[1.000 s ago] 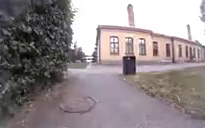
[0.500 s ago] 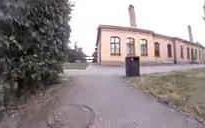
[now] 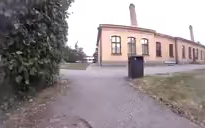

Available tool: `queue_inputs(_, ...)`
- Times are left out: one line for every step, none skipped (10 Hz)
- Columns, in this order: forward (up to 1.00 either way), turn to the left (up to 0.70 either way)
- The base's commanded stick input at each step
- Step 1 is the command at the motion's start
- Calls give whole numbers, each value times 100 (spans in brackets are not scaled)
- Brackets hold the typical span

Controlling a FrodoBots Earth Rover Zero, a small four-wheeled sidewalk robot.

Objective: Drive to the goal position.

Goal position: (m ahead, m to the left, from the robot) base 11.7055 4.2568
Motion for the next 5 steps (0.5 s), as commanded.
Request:
queue_inputs(85,1)
queue_inputs(85,1)
queue_inputs(85,1)
queue_inputs(85,1)
queue_inputs(85,1)
